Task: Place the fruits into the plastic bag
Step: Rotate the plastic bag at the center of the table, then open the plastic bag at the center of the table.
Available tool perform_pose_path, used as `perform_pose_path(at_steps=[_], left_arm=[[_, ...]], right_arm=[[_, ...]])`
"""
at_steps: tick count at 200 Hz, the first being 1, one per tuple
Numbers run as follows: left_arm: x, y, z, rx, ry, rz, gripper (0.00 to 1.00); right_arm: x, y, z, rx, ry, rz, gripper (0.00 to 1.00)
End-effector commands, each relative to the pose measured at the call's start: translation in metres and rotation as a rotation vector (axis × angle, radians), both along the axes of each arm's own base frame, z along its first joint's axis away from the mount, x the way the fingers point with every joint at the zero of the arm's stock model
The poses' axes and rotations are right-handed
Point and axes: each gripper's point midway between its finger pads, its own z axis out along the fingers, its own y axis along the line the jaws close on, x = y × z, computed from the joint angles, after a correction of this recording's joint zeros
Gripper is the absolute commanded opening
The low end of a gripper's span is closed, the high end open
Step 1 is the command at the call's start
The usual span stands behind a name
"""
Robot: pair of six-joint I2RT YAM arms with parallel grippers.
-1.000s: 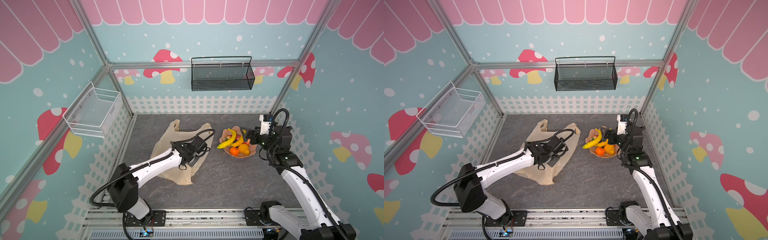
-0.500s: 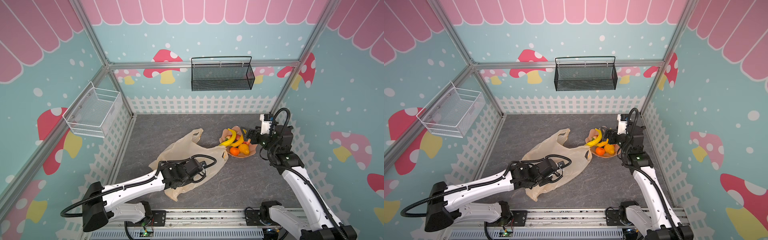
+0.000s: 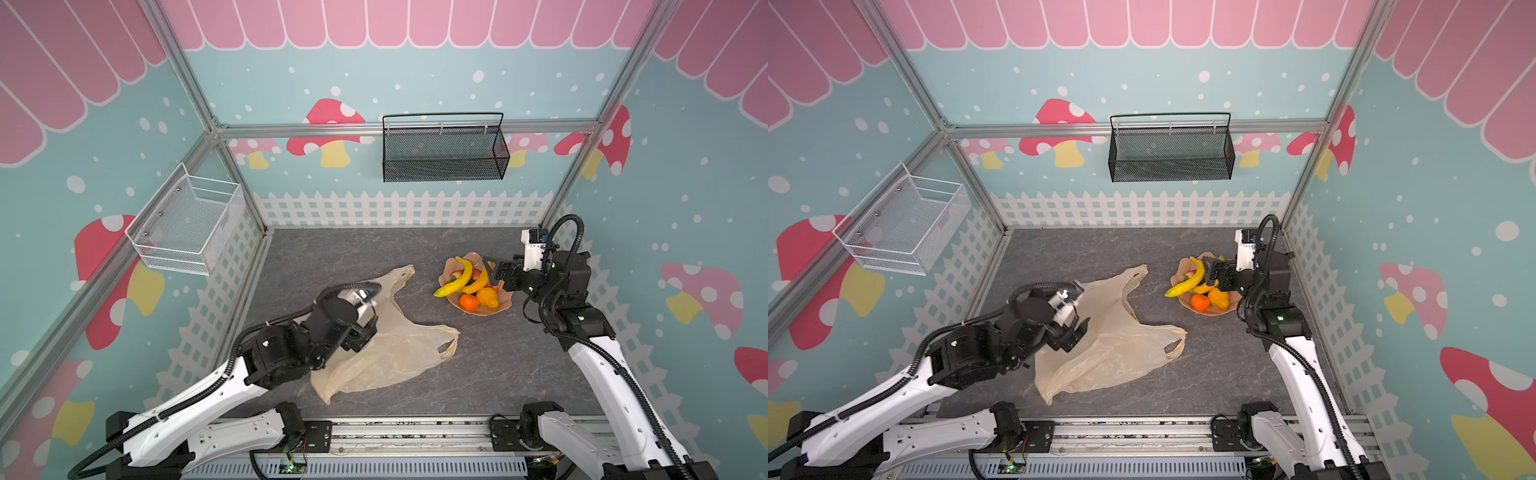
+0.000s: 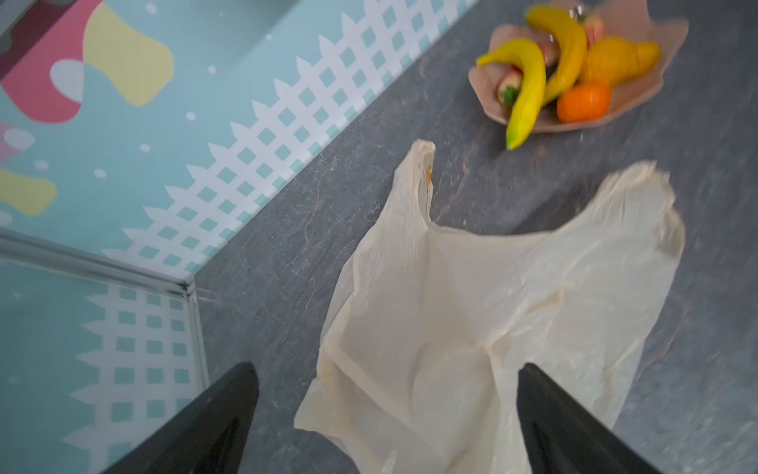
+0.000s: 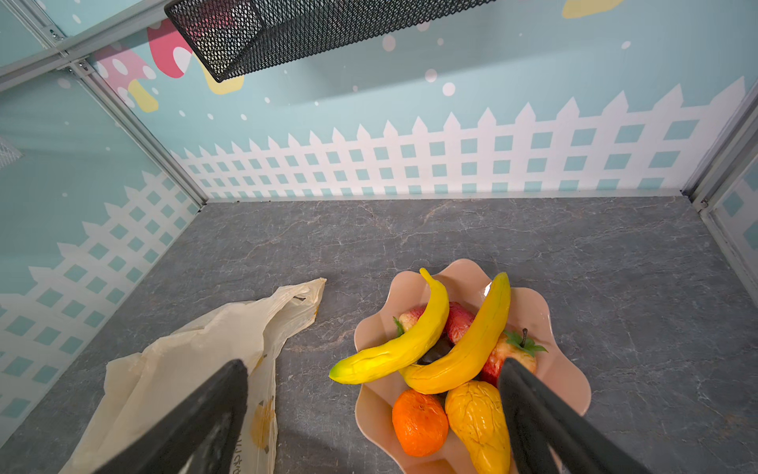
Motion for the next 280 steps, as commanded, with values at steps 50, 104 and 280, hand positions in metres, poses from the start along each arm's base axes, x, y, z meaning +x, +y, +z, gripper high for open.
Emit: perform_pose_path(at_steps=[50,104,280], left_arm=[[0.057,-0.064,-0.031,-0.170,0.555,0.247,0.96],[0.105,-0.093,-0.109,0.058,0.776,0.282,0.88],[0.111,-0.099,-0.214,0.339,0.932,0.335,0.76]], right_arm=[[-0.009,0.006,0.008,-0.014,0.055,0.038,0.97],[-0.021,0.008,-0.002,-0.012,0.068,0.058,0.97],[-0.025,0.013,-0.033,0.031,0.109,0.075,0.97]])
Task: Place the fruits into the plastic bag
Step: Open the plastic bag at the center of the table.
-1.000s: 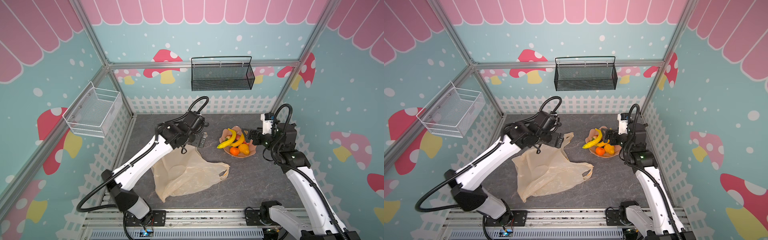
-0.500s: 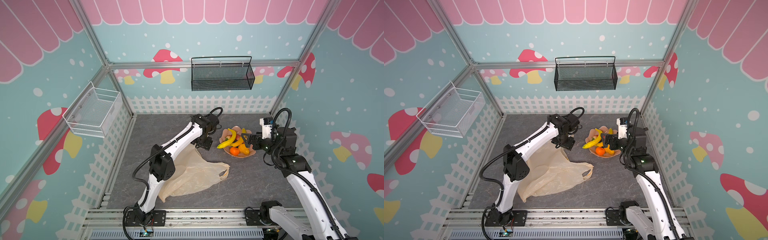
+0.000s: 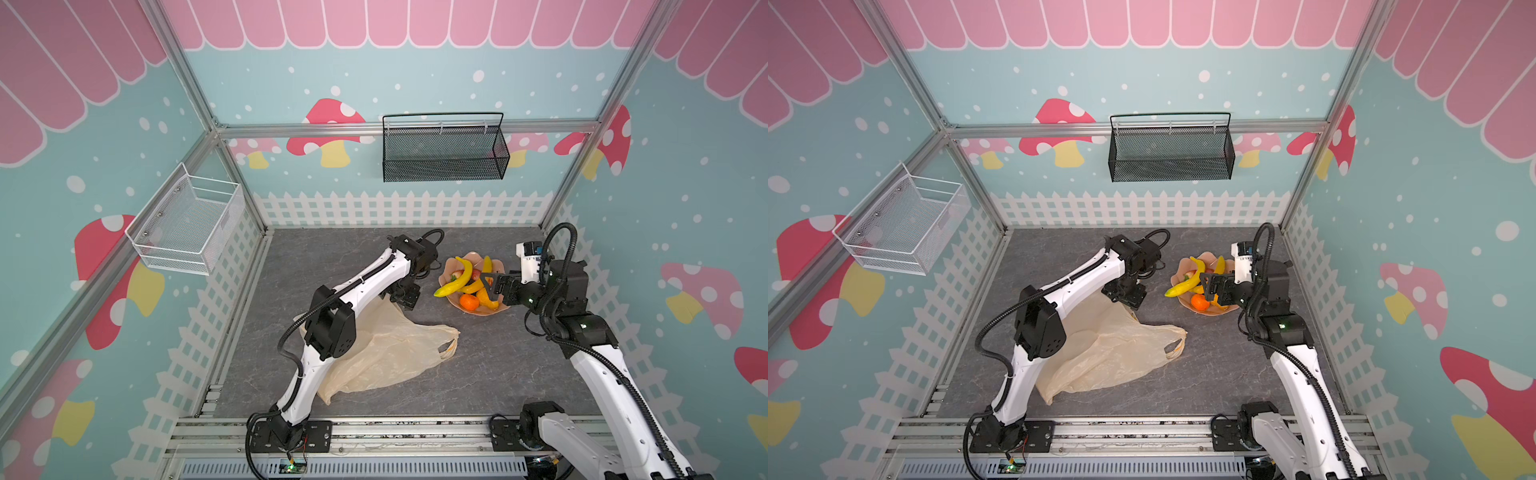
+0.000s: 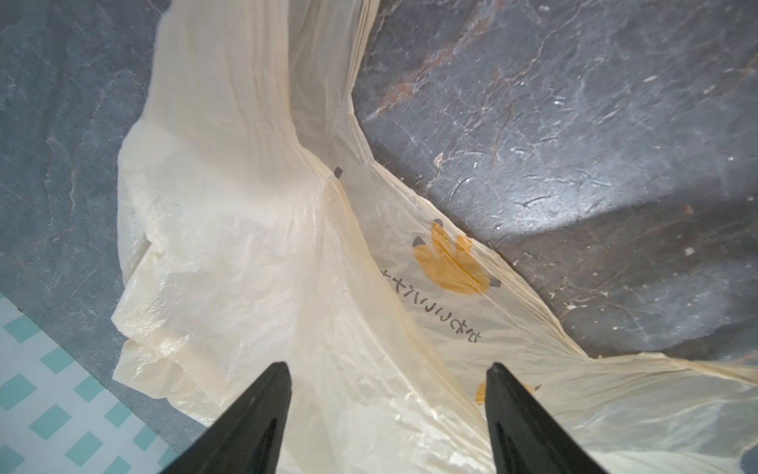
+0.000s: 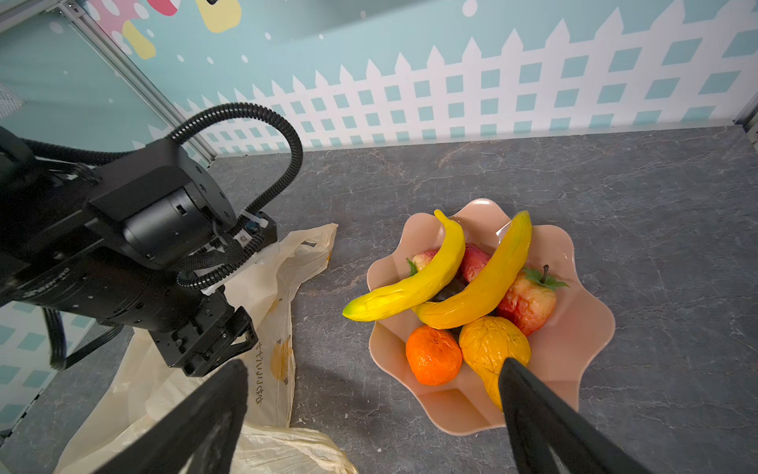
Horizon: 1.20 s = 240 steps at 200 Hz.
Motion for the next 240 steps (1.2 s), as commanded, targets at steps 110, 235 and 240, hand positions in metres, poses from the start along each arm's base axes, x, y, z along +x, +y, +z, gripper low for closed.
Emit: perform_pose_path(at_steps=[110,235,240], left_arm=[[-0.014,0.036,-0.015,0.199,0.013,-0.025,0.35],[-0.002,0.056,0.131,0.124,-0.461,-0.089,0.00],[-0.001,0.057,0.136,0.123,-0.485,-0.103,0.00]], right_arm=[[0.010,0.011,0.000,0.075,-0.007,0.019,0.97],[0.012,0.028,-0.013,0.199,0.040,0.074,0.97],[0.011,0.032,-0.013,0.216,0.041,0.091,0.97]])
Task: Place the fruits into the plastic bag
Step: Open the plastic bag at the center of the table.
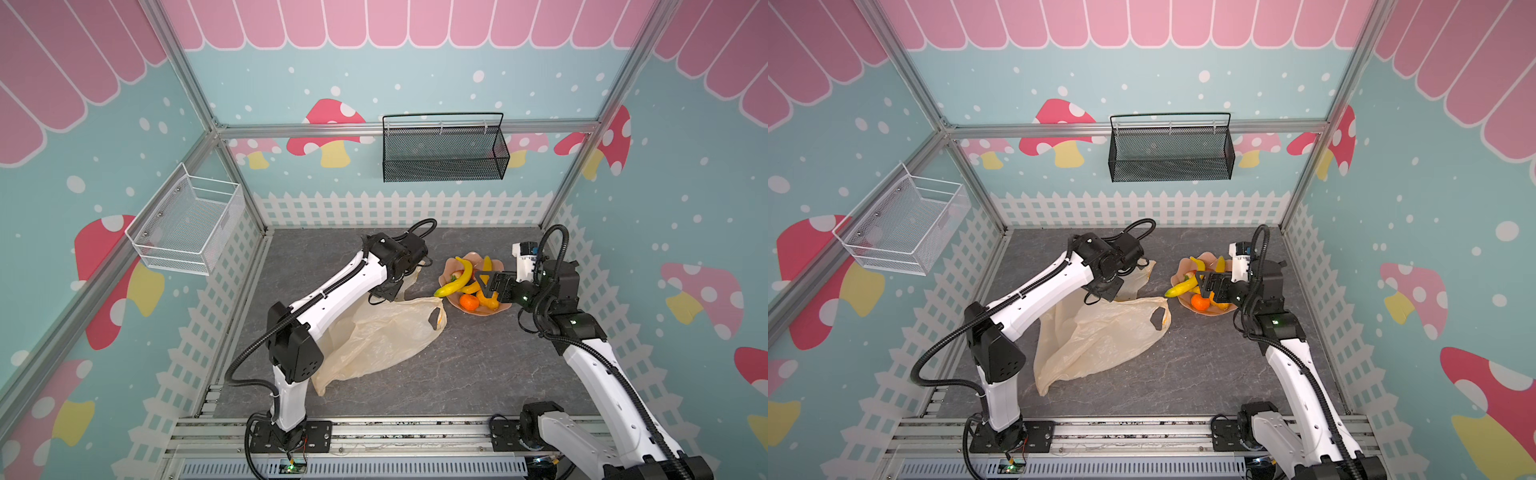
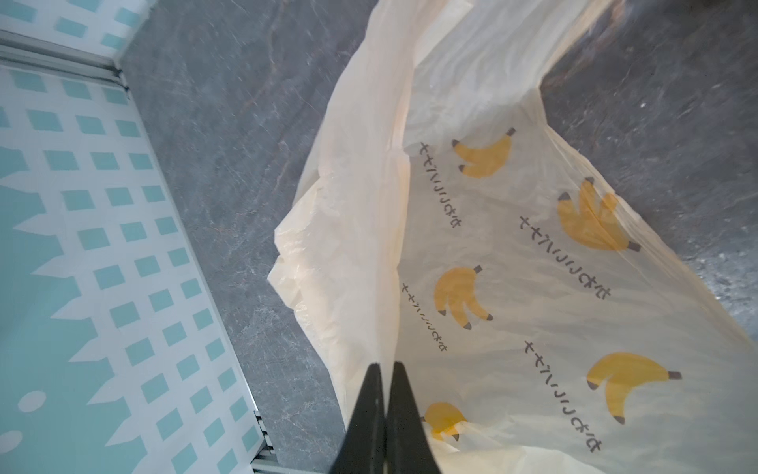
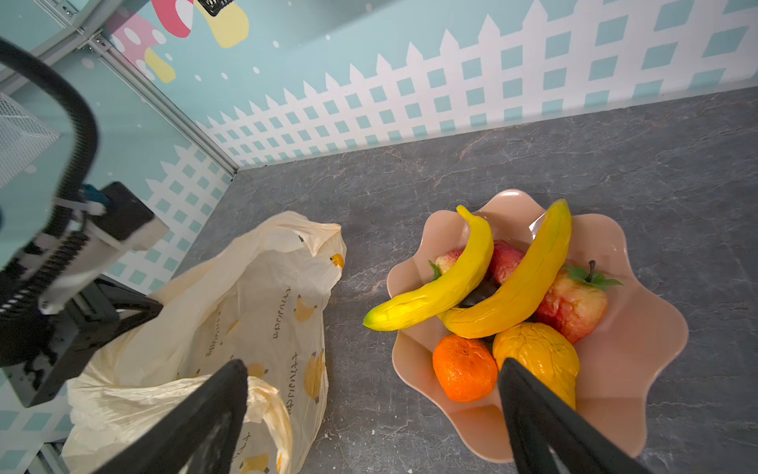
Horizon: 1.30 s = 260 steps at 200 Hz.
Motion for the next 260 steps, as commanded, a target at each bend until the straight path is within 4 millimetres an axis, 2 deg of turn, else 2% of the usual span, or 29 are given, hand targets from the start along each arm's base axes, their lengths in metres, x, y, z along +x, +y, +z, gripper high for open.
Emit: perform_pose_path(at_steps=[1,19,56,77,101,136,176,224,260], left_arm=[[0.009,-0.001,0.029,0.023,-0.136,-0.061,0.00],[0.008,0.003,0.047,0.011,-0.223,-0.093,0.00],[0.001,0.017,0.075,-0.085,-0.381,-0.108,0.00],[-0.004,0.019,0.070,-0.124,-0.365,-0.096,0.00],[-0.007,0.015,0.060,-0.155,-0.351,-0.099,0.00],[-0.008,0.019,0.059,-0.172,-0.382,-0.085,0.00],[-0.010,0.020,0.059,-0.194,-0.396,-0.079,0.00],[-0.013,0.021,0.057,-0.212,-0.389,-0.079,0.00],[-0.015,0.020,0.052,-0.236,-0.369,-0.072,0.00]], right_arm=[[-0.002,0.019,0.003,0.093,-0.002,0.074,0.97],[-0.009,0.040,0.002,0.148,0.005,0.158,1.00],[-0.029,0.096,-0.011,0.172,0.043,0.331,0.92],[-0.040,0.118,-0.015,0.168,0.039,0.392,0.90],[-0.044,0.127,-0.028,0.152,0.067,0.408,0.89],[-0.034,0.128,-0.051,0.072,0.098,0.388,0.87],[-0.017,0.127,-0.067,0.039,0.125,0.336,0.85],[0.004,0.100,-0.082,-0.072,0.189,0.166,0.96],[0.016,0.068,-0.080,-0.071,0.236,0.056,0.97]])
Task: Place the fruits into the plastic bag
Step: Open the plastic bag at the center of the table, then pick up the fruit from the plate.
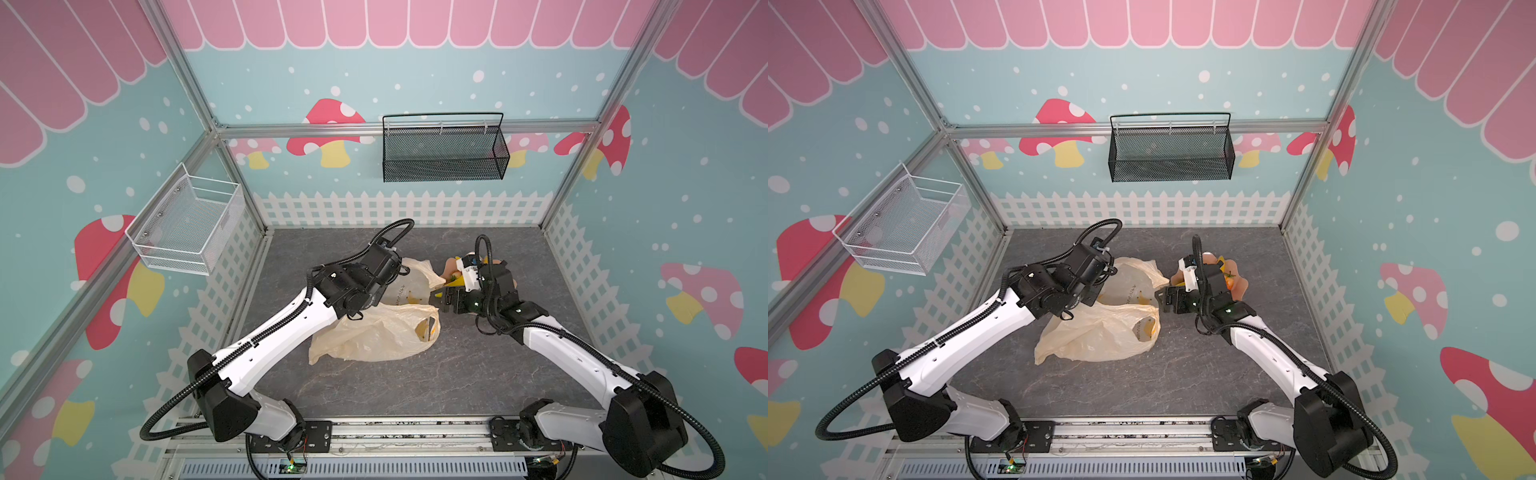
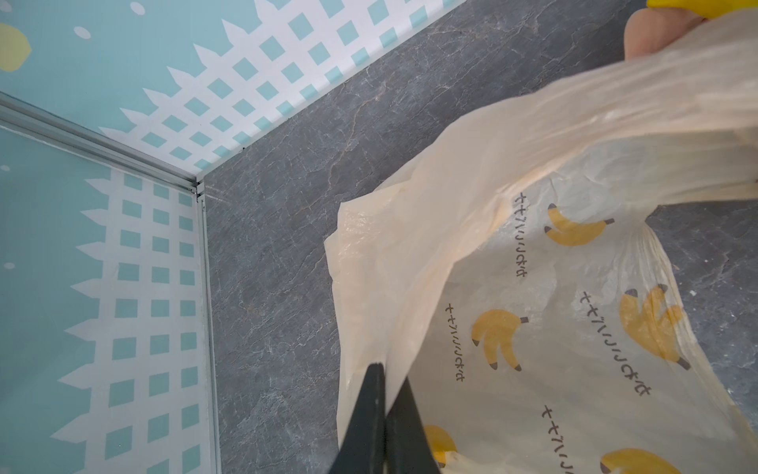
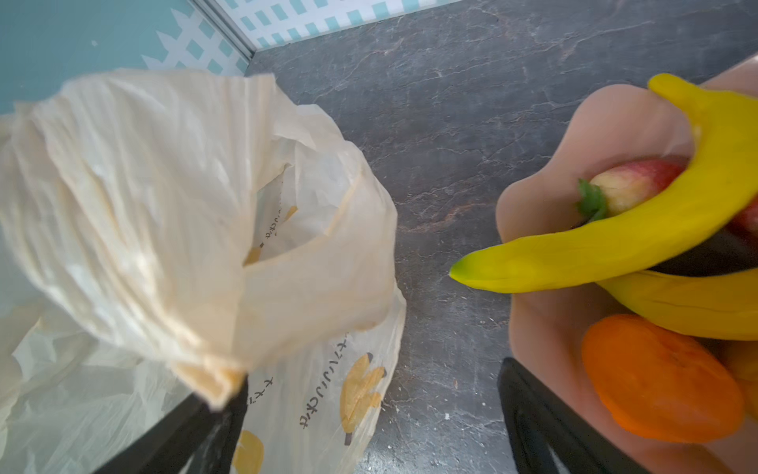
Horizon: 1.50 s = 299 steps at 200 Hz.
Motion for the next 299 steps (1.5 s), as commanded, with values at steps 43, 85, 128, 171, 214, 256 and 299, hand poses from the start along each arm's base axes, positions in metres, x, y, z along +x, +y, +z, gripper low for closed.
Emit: perform_pose_path(at_steps=[43,85,128,171,214,256,299], left_arm=[[-0.002,-0.004,-0.001,-0.096,0.032,0.005,0.00],[-0.003,-0.004,0.003,-0.169,0.060,0.033,0.00],[-0.008,0.001,0.006,-0.192,0.086,0.065,0.00],[-0.014,0.006,0.015,-0.273,0.106,0.107,0.00],[-0.009,0.004,0.004,-0.264,0.134,0.119,0.00],[-0.003,0.004,-0.008,-0.235,0.145,0.145,0.00],[-0.003,0.002,-0.015,-0.245,0.163,0.154,0.00]], right_arm=[[0.030,-0.078,0.003,-0.066,0.109,-0.246,0.98],[0.046,-0.091,0.002,-0.083,0.162,-0.284,0.98],[0.060,-0.106,-0.014,-0.151,0.250,-0.359,0.92],[0.070,-0.126,-0.021,-0.180,0.301,-0.428,0.86],[0.083,-0.140,-0.044,-0.210,0.345,-0.430,0.77],[0.091,-0.143,-0.060,-0.192,0.374,-0.417,0.68],[0.101,-0.139,-0.075,-0.171,0.399,-0.415,0.66]])
